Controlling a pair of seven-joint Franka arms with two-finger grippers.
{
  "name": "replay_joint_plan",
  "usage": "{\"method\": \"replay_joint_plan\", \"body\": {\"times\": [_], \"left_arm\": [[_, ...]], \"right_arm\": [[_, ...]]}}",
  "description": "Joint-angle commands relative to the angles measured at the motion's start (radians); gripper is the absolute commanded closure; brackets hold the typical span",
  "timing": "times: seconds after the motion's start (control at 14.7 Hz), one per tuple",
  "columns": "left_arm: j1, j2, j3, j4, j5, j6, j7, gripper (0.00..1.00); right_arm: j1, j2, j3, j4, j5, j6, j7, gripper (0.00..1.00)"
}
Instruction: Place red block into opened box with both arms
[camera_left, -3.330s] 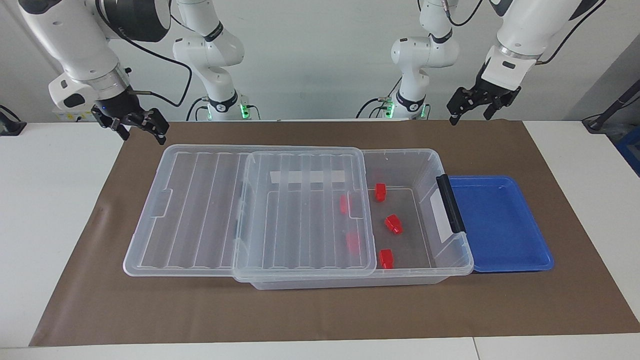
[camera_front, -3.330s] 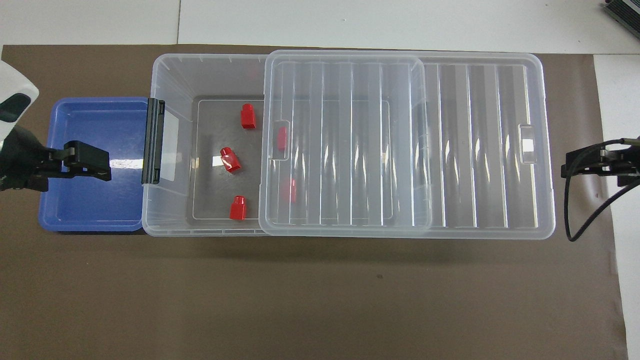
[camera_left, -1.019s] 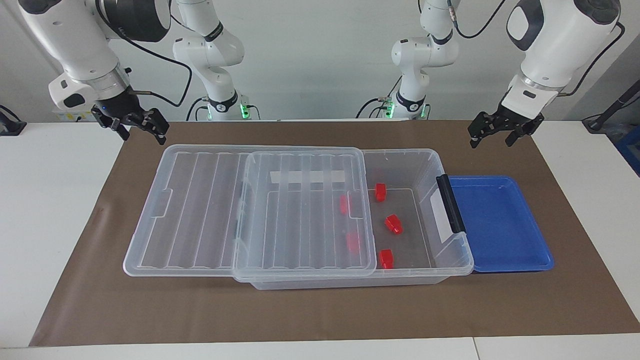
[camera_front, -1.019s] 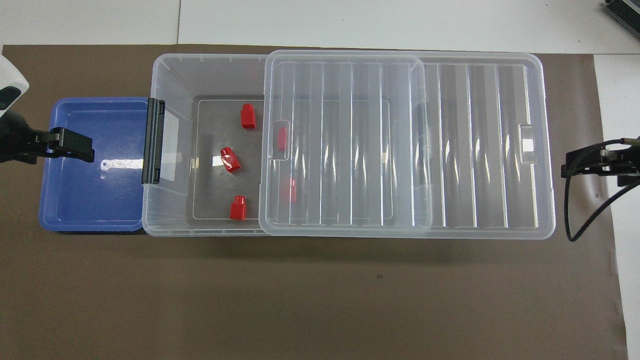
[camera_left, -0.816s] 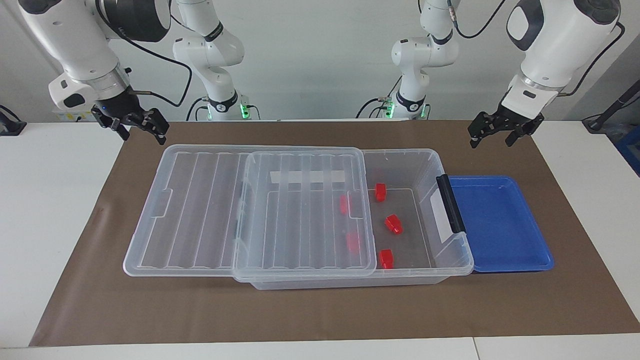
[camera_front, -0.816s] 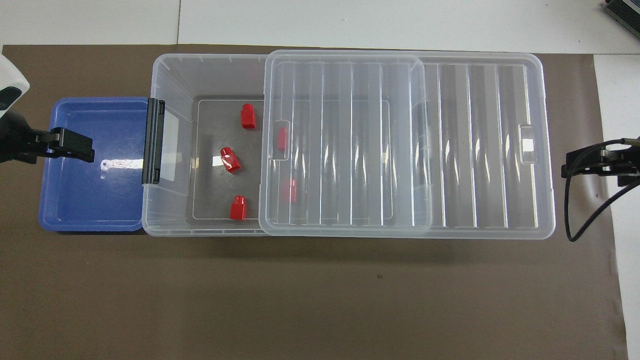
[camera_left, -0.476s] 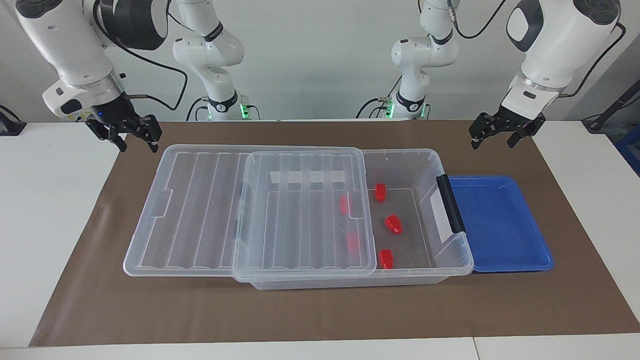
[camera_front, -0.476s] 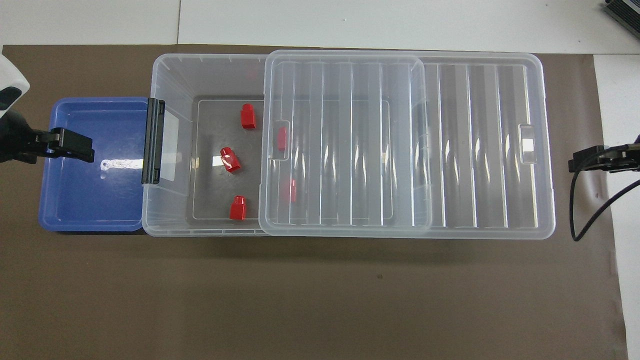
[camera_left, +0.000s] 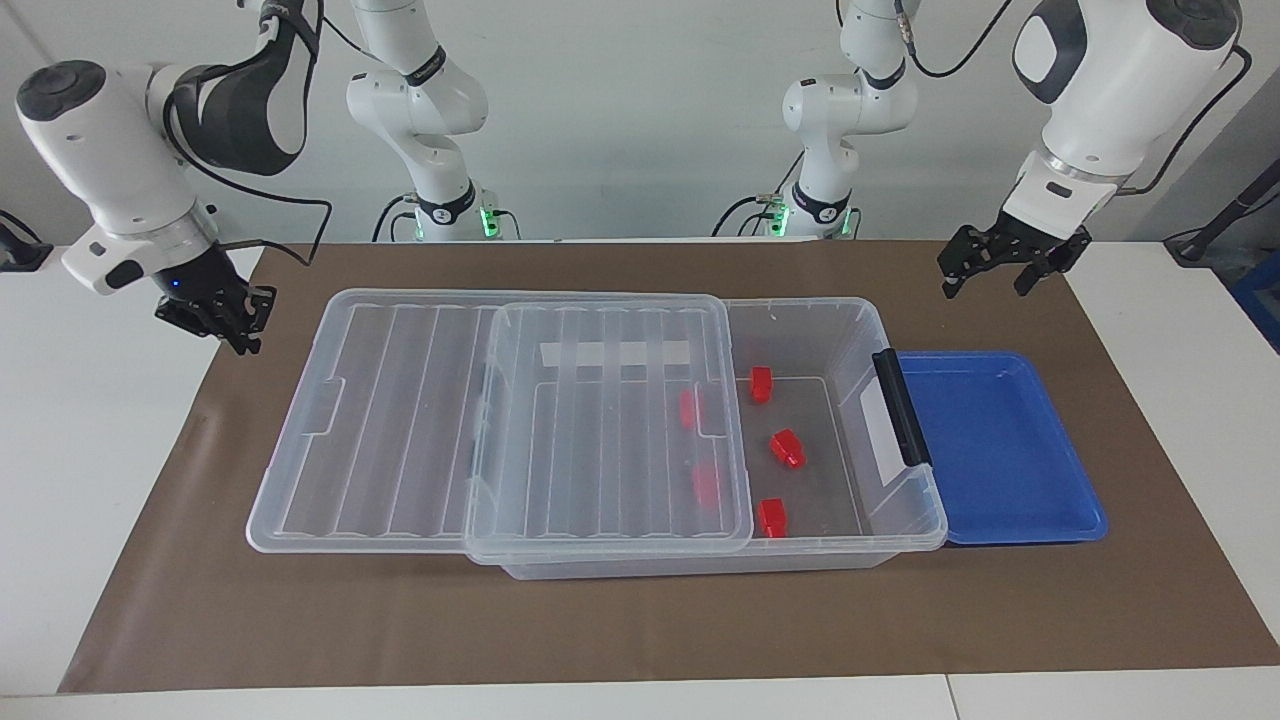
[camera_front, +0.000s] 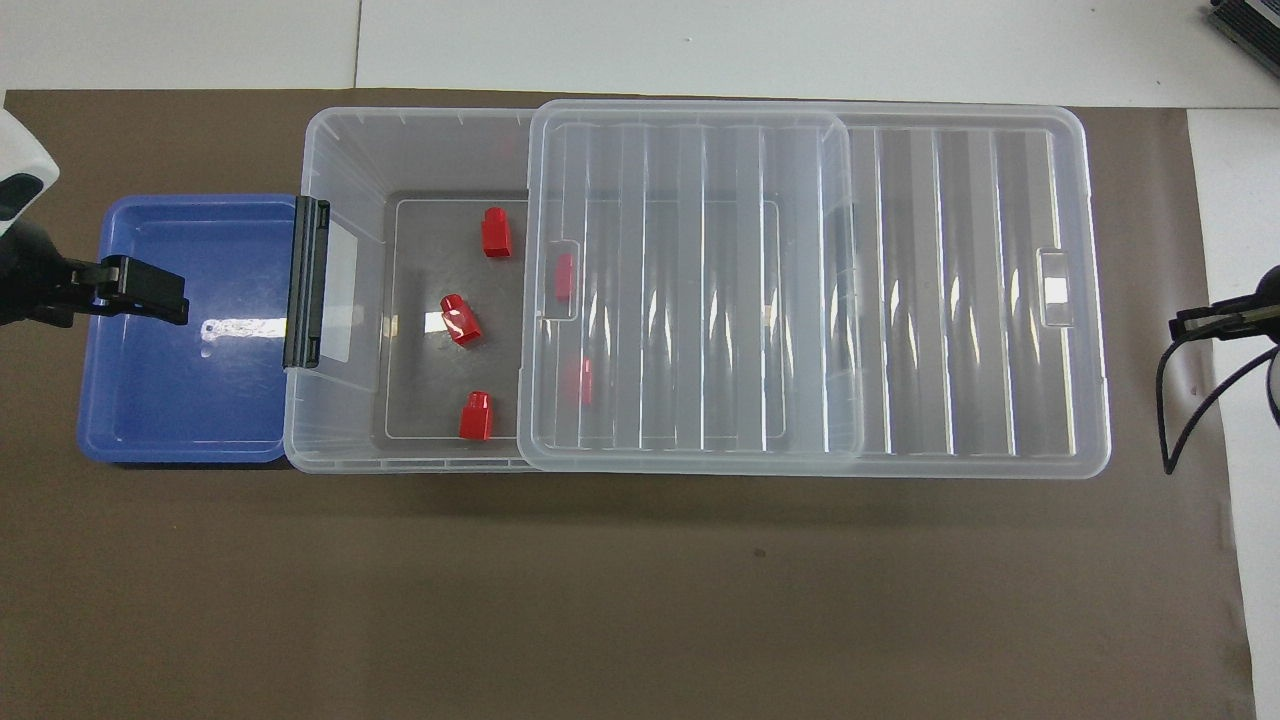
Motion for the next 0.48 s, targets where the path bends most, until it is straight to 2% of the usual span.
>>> {"method": "replay_joint_plan", "body": {"times": [0.0,0.2,0.41], "left_arm": [[0.010,0.007,-0.007,0.011,0.018,0.010,0.015,0.00],[0.010,0.007,-0.007,0.011,0.018,0.011,0.015,0.00],[0.010,0.007,-0.007,0.011,0.018,0.011,0.015,0.00]], "right_arm": [[-0.006,0.043,0.009,-0.002,0.011,0.065,-0.023,1.00],[0.004,0.086,0.011,0.000,0.020,0.130,-0.019,1.00],[0.012,0.097,0.020,0.007,0.047,0.145,-0.005,1.00]]}}
